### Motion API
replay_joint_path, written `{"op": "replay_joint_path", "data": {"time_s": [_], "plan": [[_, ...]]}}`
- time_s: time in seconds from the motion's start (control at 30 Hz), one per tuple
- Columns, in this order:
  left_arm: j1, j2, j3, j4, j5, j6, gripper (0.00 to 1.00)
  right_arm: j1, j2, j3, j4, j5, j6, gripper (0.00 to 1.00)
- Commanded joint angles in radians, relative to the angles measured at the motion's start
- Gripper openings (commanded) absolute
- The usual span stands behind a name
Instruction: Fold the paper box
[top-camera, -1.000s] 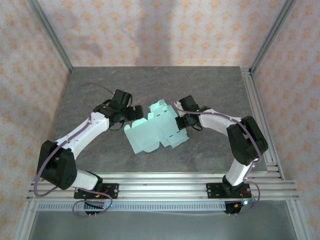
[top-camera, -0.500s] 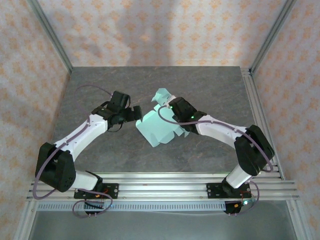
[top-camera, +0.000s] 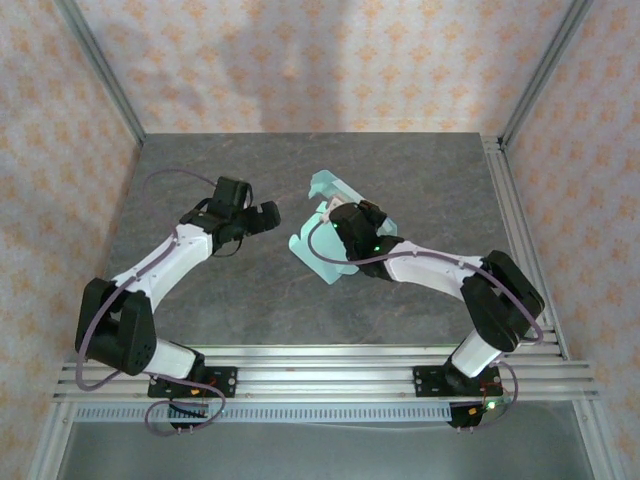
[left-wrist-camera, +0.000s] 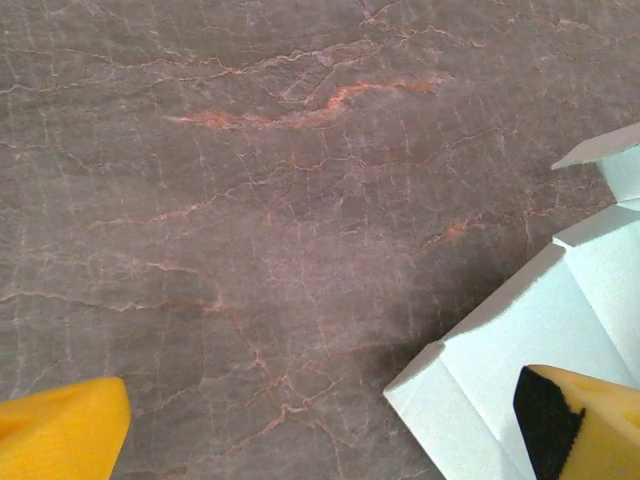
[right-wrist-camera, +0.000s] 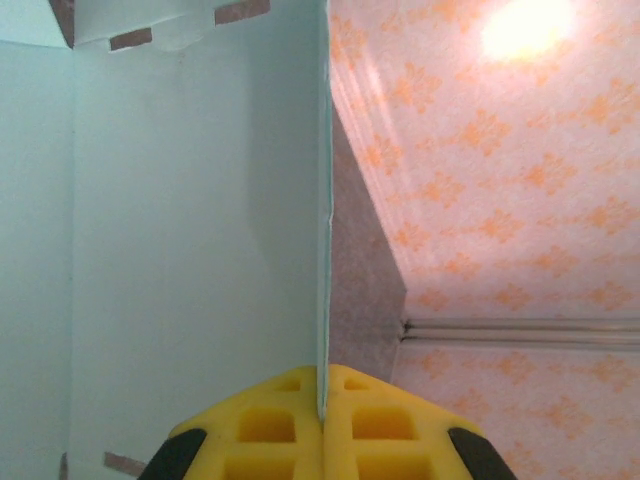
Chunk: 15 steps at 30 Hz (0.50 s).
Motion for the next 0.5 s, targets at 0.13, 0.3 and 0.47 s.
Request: {"op": "replay_joint_path", "data": {"time_s": [0.13, 0.3, 0.47], "plan": [[0.066, 0.049, 0.023, 0.059, 0.093, -0.002, 1.0, 0.019, 0.045, -0.04, 0.074, 0.074, -0.126, 0.0], [0.075, 0.067, 0.039, 0.062, 0.131, 0.006, 1.0, 0.019, 0.099, -0.017, 0.049, 0.084, -0.124, 0.0], [0.074, 0.1, 0.041, 0.1, 0.206, -0.011, 1.0, 0.01, 0.153, -0.037, 0.151, 0.09, -0.176, 0.0]]}}
